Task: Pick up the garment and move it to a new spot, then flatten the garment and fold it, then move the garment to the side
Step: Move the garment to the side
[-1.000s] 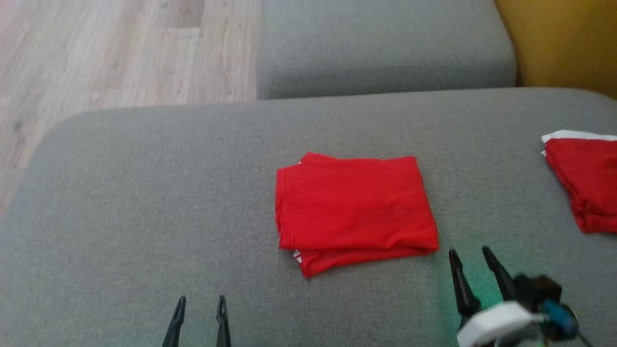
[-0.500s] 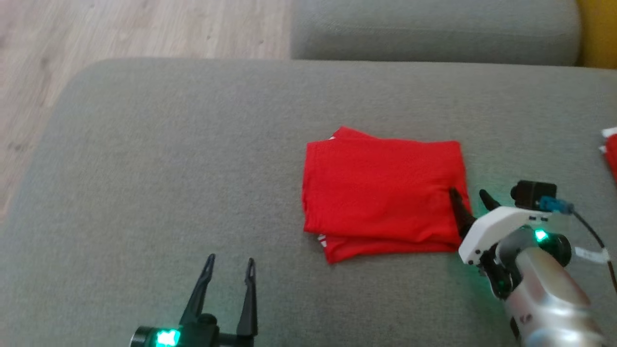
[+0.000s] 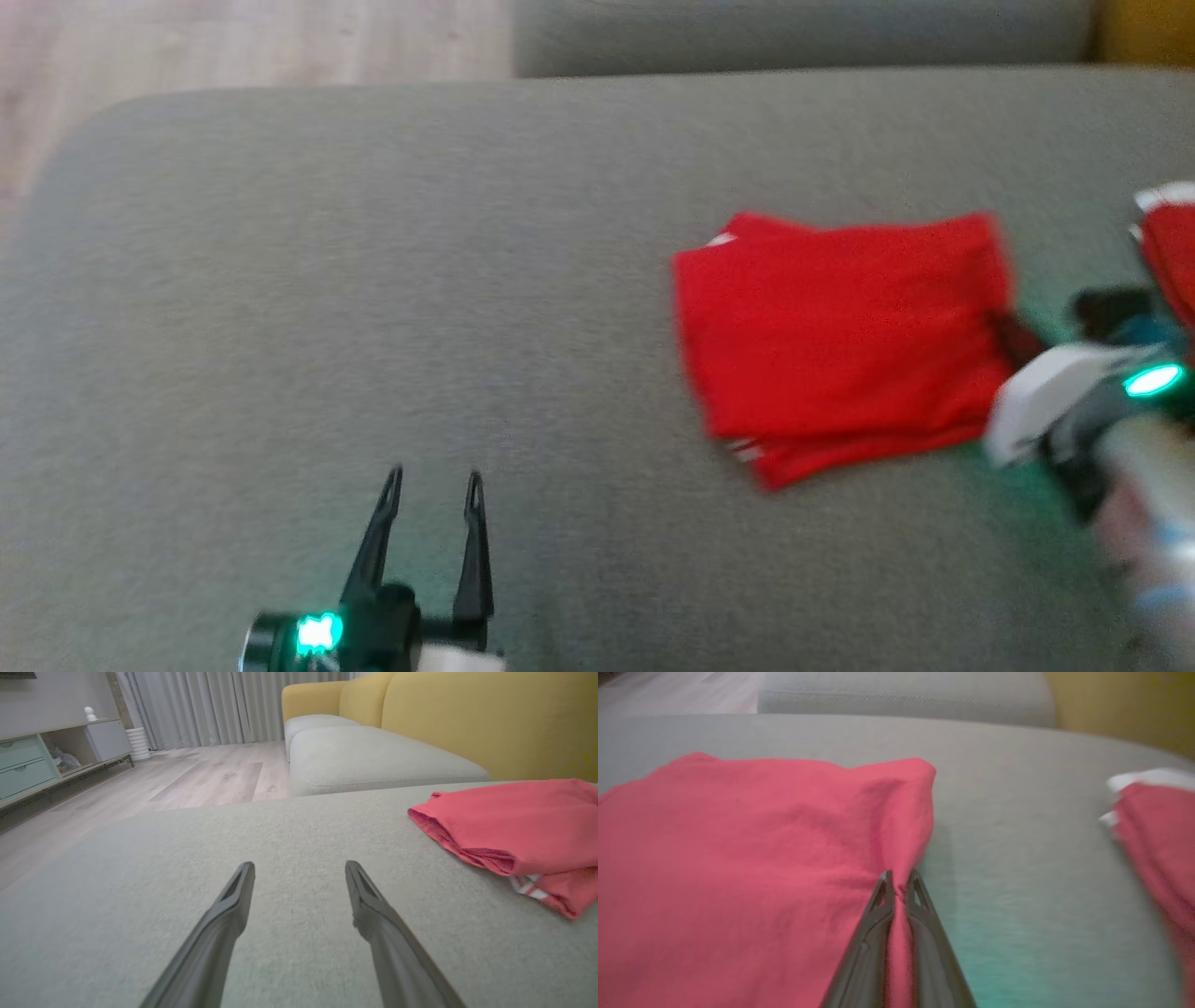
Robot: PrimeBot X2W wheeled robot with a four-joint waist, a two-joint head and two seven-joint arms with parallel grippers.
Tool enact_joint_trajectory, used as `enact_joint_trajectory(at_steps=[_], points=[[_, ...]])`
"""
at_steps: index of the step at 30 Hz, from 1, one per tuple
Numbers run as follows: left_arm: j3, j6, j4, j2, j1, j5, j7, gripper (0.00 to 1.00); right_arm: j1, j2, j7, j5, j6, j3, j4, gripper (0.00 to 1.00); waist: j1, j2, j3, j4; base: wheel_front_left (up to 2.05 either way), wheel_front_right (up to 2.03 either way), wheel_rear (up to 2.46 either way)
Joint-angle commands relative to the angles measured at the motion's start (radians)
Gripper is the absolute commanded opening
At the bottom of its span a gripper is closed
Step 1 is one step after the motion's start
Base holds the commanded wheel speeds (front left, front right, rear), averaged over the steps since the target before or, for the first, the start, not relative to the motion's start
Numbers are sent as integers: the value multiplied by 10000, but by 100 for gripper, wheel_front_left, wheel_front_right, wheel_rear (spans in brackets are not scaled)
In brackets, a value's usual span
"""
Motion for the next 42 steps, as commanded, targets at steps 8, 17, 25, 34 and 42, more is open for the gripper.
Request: enact_joint_trajectory(at_steps=[8,17,25,34,42], points=[[268,-110,-177,-66,-1784,255,-80,100,-1197,-3042,106,-247,-9,-344,-1324,0,0,0,1764,-1485,0,0,0],[263,-282,-13,-66,-2951,443,-80,100,-1645,-5804,170,-578,-9,-1842,-1715,100,0,0,2792,-1459,0,0,0],[222,-335,125,-66,-2765,-97,-80,100,-1226,-4853,49,-1480,-9,-3060,-1787,100,0,0,2114,-1060,0,0,0],[411,-736,212,-66,-1728,-940,-80,100,1262,-1152,-827,-2385,-9,-3266,-2552,100,0,0,-275,-462,0,0,0],[468,-1101,245,-66,-860,-1738,-80,100,3285,958,-1856,-2491,-9,-1759,-2665,100,0,0,-1622,-201,0,0,0]])
